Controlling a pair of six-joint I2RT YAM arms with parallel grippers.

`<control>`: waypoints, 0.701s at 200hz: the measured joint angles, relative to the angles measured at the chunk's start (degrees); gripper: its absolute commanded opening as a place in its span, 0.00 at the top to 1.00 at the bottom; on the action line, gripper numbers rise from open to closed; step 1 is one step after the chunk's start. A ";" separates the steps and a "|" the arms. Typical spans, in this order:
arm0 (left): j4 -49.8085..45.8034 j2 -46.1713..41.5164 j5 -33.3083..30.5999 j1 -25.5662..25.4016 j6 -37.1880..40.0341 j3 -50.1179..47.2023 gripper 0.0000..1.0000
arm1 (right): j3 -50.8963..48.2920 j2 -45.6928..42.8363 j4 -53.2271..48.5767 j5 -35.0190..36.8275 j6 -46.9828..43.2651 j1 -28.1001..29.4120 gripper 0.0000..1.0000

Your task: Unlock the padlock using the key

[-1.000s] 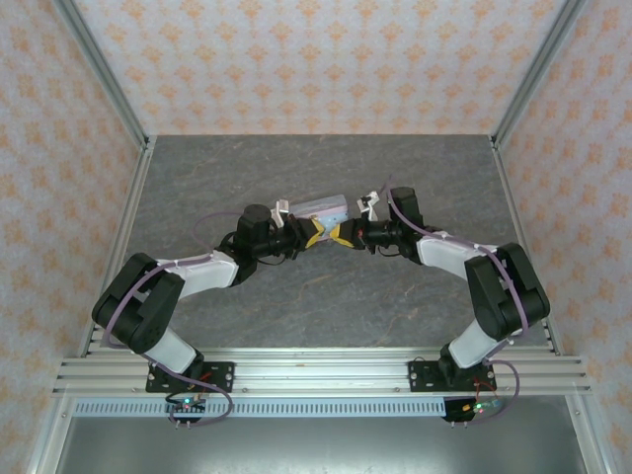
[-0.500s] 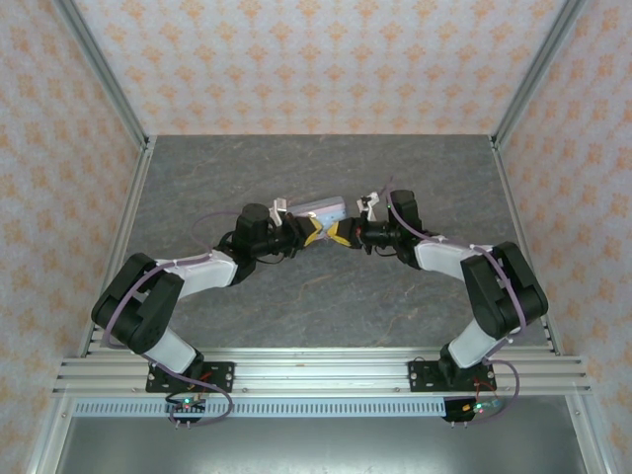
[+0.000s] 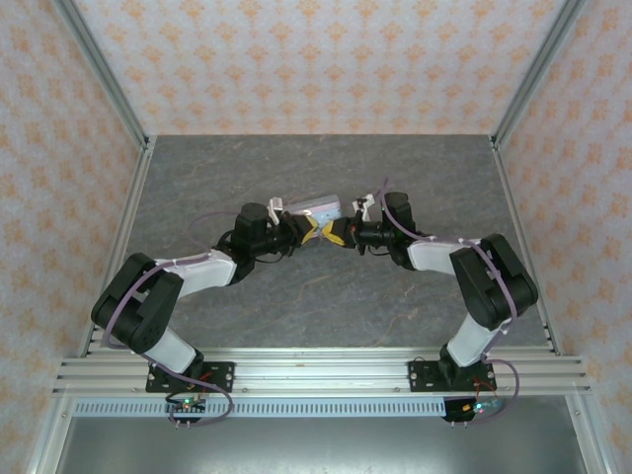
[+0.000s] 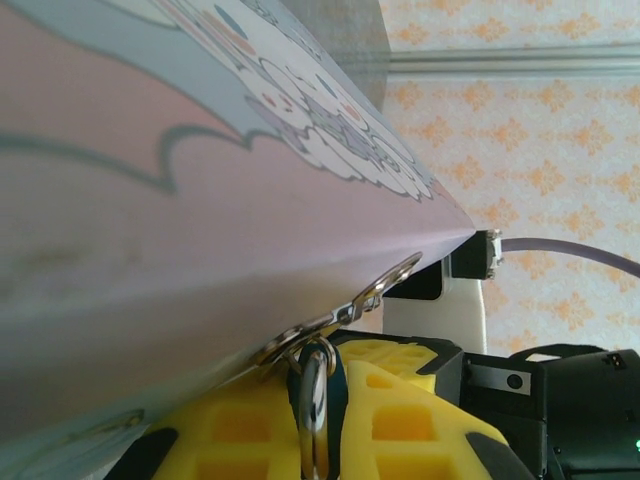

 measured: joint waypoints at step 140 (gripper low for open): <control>-0.66 -0.61 0.48 0.44 0.22 0.00 1.00 | 2.47 0.74 -3.96 -2.51 -2.84 -1.01 1.00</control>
